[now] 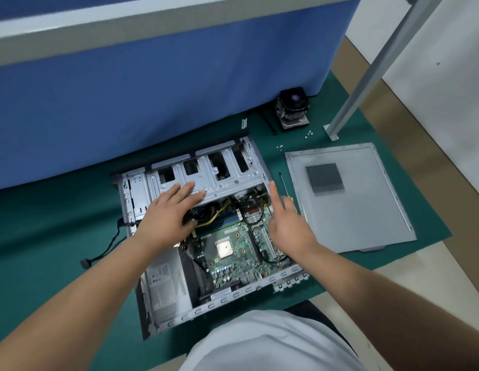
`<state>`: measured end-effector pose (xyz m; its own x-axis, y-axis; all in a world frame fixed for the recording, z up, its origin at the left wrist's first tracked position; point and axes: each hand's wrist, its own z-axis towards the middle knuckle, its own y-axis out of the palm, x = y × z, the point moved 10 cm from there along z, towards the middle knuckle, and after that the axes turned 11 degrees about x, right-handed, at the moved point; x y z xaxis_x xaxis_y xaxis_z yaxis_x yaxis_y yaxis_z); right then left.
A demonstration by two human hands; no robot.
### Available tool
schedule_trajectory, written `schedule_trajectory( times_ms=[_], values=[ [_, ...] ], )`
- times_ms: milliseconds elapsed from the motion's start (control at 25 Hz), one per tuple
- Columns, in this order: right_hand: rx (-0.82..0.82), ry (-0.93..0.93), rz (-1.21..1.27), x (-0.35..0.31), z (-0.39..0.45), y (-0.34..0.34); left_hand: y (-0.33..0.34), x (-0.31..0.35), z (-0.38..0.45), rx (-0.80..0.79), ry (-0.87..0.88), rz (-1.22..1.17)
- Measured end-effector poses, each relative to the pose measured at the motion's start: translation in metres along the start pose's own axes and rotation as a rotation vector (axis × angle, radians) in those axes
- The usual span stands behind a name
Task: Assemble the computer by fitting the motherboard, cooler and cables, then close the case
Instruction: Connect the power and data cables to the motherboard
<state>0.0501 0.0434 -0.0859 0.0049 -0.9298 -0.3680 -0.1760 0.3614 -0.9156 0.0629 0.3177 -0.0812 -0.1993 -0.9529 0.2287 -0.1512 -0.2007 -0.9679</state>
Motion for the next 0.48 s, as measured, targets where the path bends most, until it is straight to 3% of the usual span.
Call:
schedule_trajectory(
  times_ms=[120, 320, 480],
  values=[
    [-0.037, -0.056, 0.035, -0.001, 0.001, 0.001, -0.012, -0.003, 0.011, 0.105, -0.011, -0.086],
    [-0.329, -0.228, 0.132, 0.014, 0.043, -0.029, -0.042, 0.021, 0.083, 0.323, -0.085, -0.144],
    [-0.138, -0.146, 0.043, 0.053, 0.158, -0.09, -0.035, 0.037, 0.147, 0.277, -0.185, -0.142]
  ],
)
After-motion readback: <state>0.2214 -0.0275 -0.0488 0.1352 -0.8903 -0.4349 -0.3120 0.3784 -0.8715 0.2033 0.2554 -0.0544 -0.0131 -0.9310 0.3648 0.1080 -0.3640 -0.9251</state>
